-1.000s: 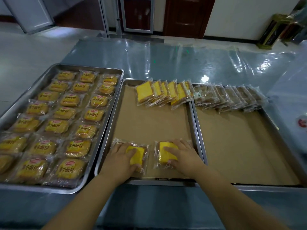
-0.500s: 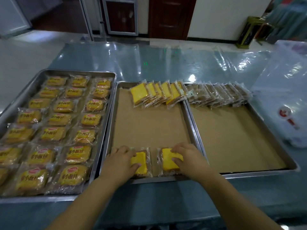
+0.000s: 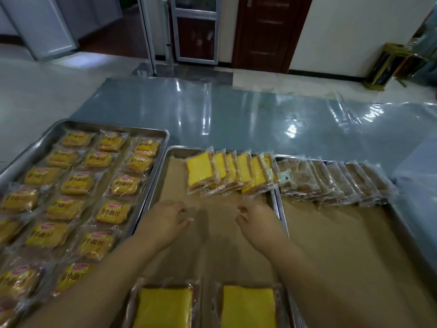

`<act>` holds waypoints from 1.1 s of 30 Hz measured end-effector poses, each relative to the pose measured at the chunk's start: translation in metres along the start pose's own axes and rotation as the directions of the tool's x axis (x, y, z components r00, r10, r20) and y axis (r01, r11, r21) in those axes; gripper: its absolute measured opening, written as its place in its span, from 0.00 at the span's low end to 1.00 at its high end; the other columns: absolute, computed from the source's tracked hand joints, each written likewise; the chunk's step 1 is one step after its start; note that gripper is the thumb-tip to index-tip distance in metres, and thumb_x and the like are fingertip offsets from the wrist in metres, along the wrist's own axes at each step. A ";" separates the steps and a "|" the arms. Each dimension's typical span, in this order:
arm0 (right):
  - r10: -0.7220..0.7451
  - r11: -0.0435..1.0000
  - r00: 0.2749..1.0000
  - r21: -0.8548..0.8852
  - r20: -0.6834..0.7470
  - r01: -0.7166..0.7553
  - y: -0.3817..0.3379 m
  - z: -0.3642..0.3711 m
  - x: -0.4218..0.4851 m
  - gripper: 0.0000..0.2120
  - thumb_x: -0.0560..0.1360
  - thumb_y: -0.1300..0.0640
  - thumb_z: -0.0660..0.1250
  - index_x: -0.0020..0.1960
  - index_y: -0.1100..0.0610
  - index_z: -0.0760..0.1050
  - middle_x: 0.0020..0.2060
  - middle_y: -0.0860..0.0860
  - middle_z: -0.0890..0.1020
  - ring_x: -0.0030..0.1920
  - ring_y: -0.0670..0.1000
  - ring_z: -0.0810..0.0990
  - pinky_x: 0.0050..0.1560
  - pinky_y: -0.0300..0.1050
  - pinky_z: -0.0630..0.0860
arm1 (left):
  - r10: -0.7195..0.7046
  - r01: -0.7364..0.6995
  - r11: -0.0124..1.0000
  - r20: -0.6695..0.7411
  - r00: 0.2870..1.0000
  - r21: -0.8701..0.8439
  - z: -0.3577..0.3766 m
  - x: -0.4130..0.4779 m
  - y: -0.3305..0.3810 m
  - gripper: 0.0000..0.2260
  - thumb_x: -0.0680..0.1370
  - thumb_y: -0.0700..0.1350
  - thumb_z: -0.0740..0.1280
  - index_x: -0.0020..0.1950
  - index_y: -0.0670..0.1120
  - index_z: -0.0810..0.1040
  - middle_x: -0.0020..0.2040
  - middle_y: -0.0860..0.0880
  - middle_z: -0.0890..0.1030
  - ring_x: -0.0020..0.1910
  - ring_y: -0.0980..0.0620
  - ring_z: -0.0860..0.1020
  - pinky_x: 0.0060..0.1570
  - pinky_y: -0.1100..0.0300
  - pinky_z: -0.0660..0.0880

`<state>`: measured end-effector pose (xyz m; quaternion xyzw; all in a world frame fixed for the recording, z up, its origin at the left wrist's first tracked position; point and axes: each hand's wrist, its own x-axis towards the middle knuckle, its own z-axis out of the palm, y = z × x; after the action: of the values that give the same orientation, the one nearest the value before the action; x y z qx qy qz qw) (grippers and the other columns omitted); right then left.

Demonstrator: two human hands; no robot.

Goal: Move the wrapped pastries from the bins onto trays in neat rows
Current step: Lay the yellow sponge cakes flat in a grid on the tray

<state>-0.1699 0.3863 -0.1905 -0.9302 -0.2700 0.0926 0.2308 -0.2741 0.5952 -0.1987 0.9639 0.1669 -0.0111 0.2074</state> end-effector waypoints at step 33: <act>0.118 0.904 0.969 0.427 -0.219 -0.013 -0.005 0.018 0.059 0.15 0.76 0.68 0.62 0.59 0.56 0.77 0.52 0.46 0.75 0.51 0.42 0.72 0.46 0.19 0.64 | 0.053 -0.131 0.944 0.252 0.966 0.303 0.031 0.052 -0.018 0.23 0.81 0.56 0.51 0.75 0.56 0.53 0.77 0.50 0.50 0.73 0.41 0.54 0.69 0.49 0.60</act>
<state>-0.1286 0.4291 -0.2068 -0.8710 -0.1820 0.0437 0.4542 -0.2295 0.6145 -0.2393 0.9829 0.0911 -0.1447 0.0689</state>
